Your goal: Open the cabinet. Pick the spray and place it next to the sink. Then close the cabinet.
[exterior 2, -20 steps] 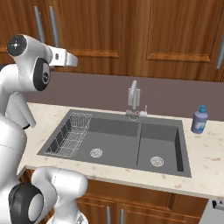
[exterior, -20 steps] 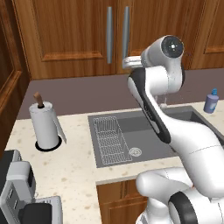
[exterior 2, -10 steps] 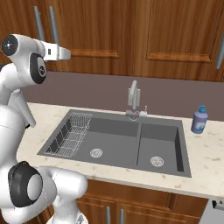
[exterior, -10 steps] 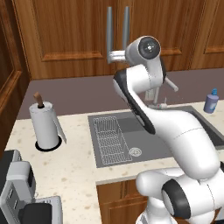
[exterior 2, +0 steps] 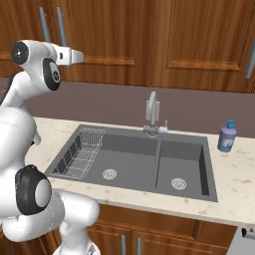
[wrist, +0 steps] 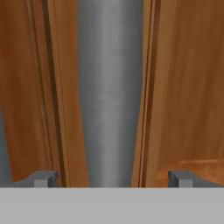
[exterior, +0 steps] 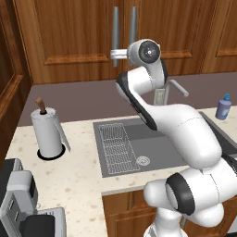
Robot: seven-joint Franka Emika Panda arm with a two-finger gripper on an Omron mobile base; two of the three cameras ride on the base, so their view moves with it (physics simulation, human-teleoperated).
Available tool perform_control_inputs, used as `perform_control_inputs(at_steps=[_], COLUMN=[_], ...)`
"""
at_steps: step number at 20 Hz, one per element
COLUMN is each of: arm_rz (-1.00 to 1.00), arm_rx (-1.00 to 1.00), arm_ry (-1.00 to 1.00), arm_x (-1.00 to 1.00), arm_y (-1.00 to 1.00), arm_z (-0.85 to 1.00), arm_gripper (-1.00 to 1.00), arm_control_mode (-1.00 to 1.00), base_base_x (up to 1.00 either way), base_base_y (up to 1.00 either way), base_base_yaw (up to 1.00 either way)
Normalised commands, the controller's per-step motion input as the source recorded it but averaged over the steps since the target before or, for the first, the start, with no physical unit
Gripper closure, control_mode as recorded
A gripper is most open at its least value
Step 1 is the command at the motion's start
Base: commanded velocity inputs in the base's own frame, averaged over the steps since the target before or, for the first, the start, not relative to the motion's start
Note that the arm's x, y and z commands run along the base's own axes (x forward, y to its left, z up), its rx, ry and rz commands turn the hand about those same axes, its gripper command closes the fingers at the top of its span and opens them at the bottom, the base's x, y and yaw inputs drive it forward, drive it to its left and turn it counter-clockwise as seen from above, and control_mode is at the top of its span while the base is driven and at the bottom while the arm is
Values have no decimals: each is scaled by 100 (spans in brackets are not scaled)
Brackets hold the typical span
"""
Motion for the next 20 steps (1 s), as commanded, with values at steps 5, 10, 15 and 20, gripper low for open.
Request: perform_control_inputs(at_steps=[5, 10, 15, 20], arm_rz=[0, 0, 0, 0], arm_rx=[0, 0, 0, 0], arm_ry=[-2, -1, 0, 8], arm_x=[66, 61, 58, 44], arm_y=[0, 0, 0, -2], arm_z=[1, 0, 0, 0], arm_gripper=[-100, -100, -100, 100], arm_control_mode=[-100, -100, -100, -100], base_base_x=[0, 0, 0, 0], base_base_y=[0, 0, 0, 0], base_base_yaw=[0, 0, 0, 0])
